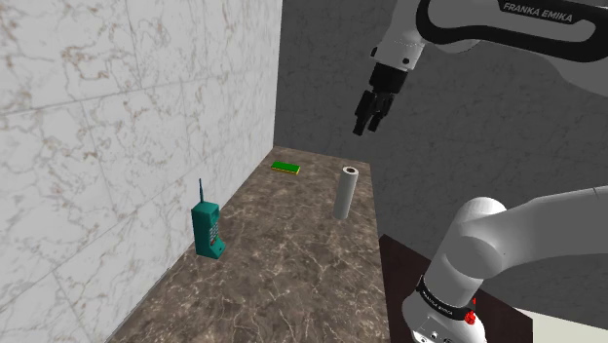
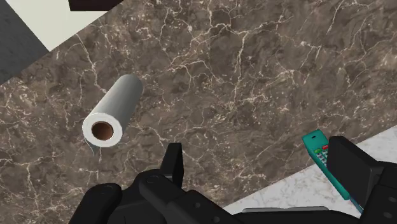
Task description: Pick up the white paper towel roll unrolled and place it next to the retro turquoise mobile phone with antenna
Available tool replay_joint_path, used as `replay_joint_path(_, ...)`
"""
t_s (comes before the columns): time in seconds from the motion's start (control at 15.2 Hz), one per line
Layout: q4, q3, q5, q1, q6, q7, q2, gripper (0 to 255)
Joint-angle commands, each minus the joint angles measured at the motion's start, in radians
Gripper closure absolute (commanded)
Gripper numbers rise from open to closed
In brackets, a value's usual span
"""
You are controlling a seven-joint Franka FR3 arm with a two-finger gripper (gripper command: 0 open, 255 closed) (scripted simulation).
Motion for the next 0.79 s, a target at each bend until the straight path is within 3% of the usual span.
replay_joint_path(0.0, 0.0, 0.0, 0.0, 0.0, 0.0, 0.0, 0.0, 0)
replay_joint_path(0.73, -0.288, -0.156, -0.117, -0.048, 0.332, -0.229, 0.004, 0)
